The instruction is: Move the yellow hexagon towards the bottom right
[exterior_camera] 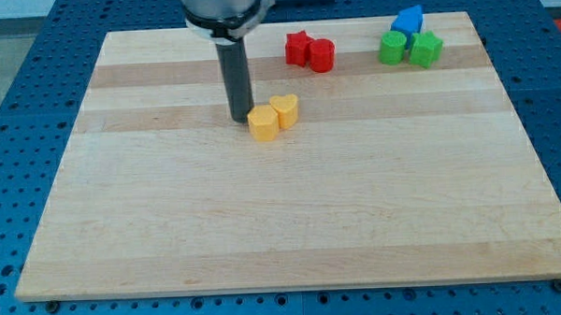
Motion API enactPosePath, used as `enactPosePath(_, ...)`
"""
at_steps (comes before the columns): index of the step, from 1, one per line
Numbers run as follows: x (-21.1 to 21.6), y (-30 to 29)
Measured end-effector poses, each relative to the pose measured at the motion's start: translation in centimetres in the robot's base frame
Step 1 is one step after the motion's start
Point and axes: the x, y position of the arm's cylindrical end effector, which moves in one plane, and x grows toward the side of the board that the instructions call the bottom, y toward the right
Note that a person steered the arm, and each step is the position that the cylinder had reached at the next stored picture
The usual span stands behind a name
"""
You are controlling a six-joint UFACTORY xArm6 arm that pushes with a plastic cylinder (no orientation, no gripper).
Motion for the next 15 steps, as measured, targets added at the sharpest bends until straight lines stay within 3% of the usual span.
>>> enactPosePath(3, 6.8, 3.7)
enactPosePath(10, 10.0, 19.2)
enactPosePath(13, 10.4, 22.0)
enactPosePath(15, 13.2, 24.2)
